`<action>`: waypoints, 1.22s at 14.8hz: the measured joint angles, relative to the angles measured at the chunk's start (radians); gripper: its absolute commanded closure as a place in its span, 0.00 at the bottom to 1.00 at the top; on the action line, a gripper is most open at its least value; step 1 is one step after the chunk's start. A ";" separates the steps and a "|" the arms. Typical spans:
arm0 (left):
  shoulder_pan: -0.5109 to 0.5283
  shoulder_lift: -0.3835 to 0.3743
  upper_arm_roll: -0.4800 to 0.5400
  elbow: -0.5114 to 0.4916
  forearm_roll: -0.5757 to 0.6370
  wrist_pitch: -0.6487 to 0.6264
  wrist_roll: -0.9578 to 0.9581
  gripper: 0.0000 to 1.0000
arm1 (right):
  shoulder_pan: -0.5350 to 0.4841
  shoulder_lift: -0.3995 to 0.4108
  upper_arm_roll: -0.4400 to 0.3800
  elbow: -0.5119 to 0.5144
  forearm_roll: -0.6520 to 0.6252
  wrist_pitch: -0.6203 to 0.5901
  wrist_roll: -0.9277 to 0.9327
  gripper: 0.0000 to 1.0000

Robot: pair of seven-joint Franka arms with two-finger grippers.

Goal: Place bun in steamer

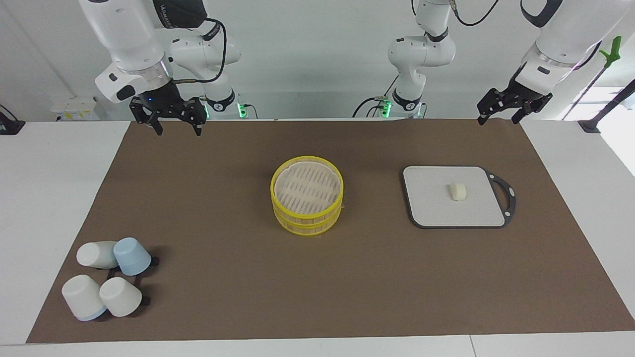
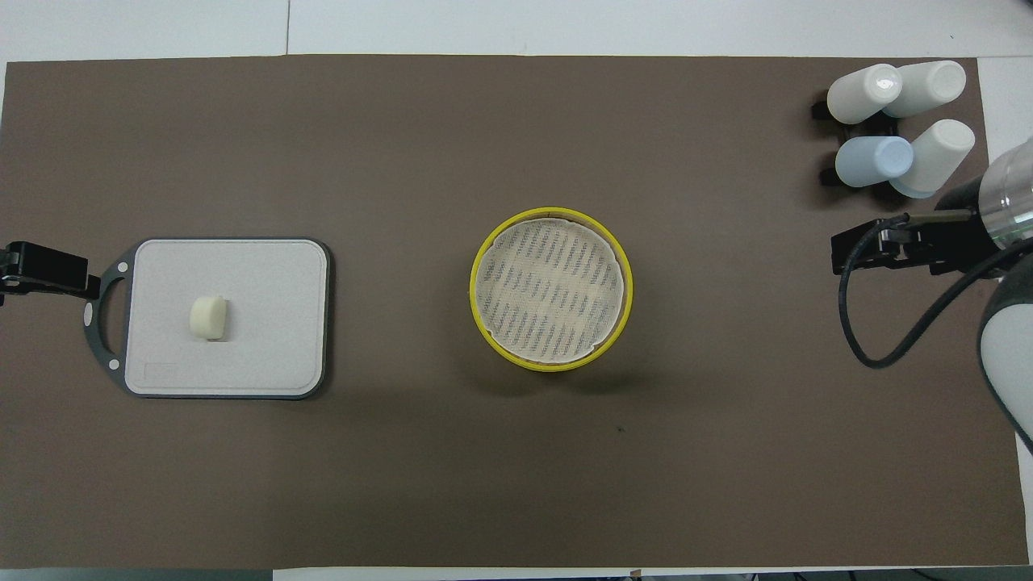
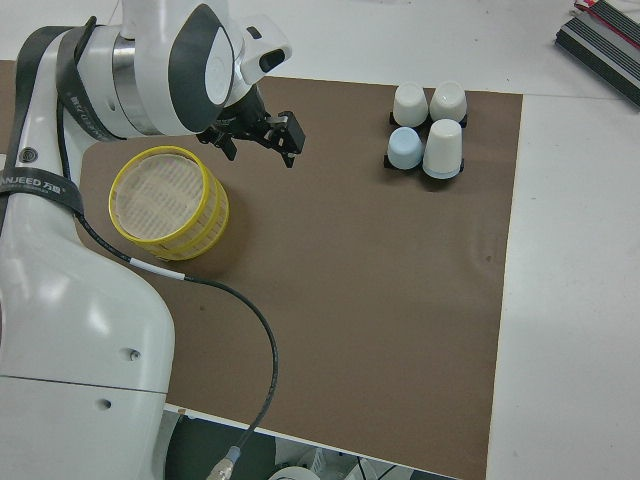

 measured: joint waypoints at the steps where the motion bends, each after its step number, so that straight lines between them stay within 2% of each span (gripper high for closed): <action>1: 0.000 0.000 0.000 0.000 0.000 0.000 0.000 0.00 | 0.000 0.000 0.000 0.000 0.000 0.000 0.000 0.00; 5: 0.000 0.000 0.000 0.000 0.000 0.000 0.000 0.00 | -0.001 0.000 0.025 0.000 0.001 0.001 0.000 0.00; 7: 0.000 0.000 0.000 0.000 0.000 0.000 0.000 0.00 | -0.001 0.002 0.078 0.000 0.008 0.017 0.042 0.00; 9: 0.000 0.000 0.000 0.000 0.000 0.000 0.000 0.00 | 0.007 0.013 0.163 0.002 0.019 0.052 0.171 0.00; 10: 0.000 0.000 0.000 0.000 0.000 0.002 0.000 0.00 | 0.029 0.035 0.204 0.016 0.018 0.067 0.255 0.00; 12: 0.000 -0.002 0.000 -0.015 0.001 0.024 0.000 0.00 | 0.144 0.144 0.233 0.109 0.008 0.102 0.441 0.00; 13: 0.000 -0.008 0.001 -0.058 0.001 0.070 0.001 0.00 | 0.213 0.222 0.235 0.167 -0.008 0.139 0.543 0.00; 15: 0.000 -0.032 0.002 -0.236 0.005 0.253 0.013 0.00 | 0.317 0.367 0.236 0.238 -0.031 0.281 0.697 0.00; 18: 0.004 -0.031 0.005 -0.533 0.010 0.562 0.099 0.00 | 0.388 0.502 0.236 0.256 -0.100 0.400 0.757 0.00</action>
